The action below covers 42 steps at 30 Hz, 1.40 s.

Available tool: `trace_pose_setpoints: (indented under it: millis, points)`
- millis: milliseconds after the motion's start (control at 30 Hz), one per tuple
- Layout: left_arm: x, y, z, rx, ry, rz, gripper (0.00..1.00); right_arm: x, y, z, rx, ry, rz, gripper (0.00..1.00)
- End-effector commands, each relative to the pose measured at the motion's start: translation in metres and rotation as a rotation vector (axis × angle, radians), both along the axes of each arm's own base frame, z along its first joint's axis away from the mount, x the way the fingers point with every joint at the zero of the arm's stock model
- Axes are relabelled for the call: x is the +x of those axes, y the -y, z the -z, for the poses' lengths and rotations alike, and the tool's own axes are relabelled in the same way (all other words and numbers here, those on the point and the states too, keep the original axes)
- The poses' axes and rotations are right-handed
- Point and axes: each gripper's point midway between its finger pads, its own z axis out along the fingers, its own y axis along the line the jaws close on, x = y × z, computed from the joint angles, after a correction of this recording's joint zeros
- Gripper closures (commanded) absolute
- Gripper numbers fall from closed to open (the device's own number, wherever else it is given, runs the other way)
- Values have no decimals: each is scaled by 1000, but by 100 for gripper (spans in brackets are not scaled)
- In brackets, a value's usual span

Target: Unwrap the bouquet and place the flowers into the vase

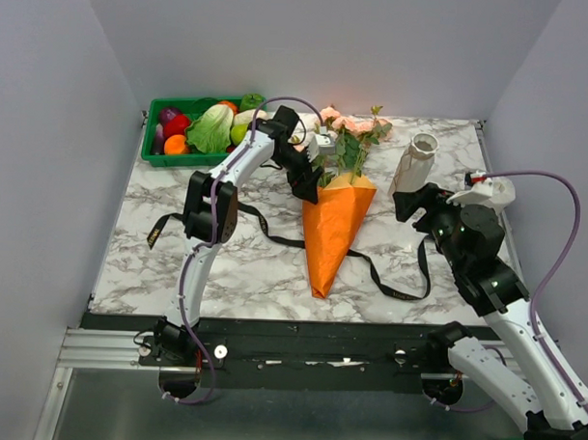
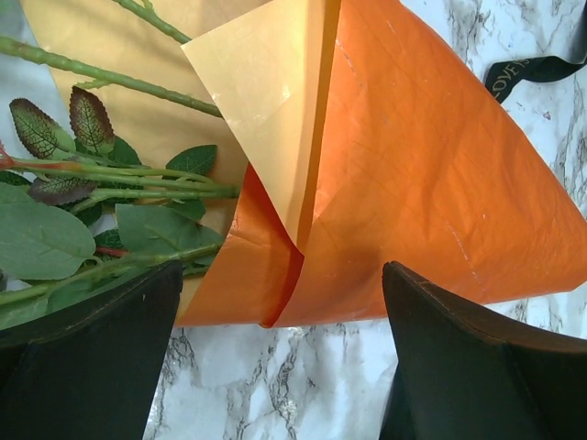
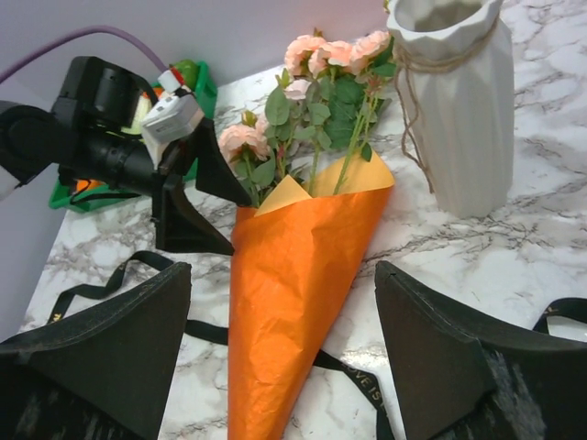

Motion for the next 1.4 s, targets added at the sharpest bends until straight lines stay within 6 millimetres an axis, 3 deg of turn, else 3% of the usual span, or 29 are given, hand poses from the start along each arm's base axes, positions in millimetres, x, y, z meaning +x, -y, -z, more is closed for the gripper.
trace_pose_setpoints:
  millis: [0,467,567,600,767,967,1200,1367]
  points:
    - [-7,6,1,-27,-29,41,2,-6,-14,-27,33,75,-85,13]
    - [-21,-4,-7,-5,-31,85,35,-10,-28,-36,102,86,-150,13]
    - [-21,-4,-9,-7,-41,76,50,-10,-29,-38,110,90,-154,13]
    - [-21,-4,-10,-7,-39,75,60,-10,-30,-39,113,92,-157,13]
    - [-19,-5,-18,-2,-26,58,73,-13,-33,-43,129,101,-181,13]
    - [-17,-4,-55,-24,19,20,100,-15,-33,-43,138,108,-182,13]
    - [-32,-4,-118,-96,76,11,100,-20,-31,-45,152,124,-184,13]
    - [-45,-4,-147,-132,75,8,100,-23,-29,-44,158,129,-181,13]
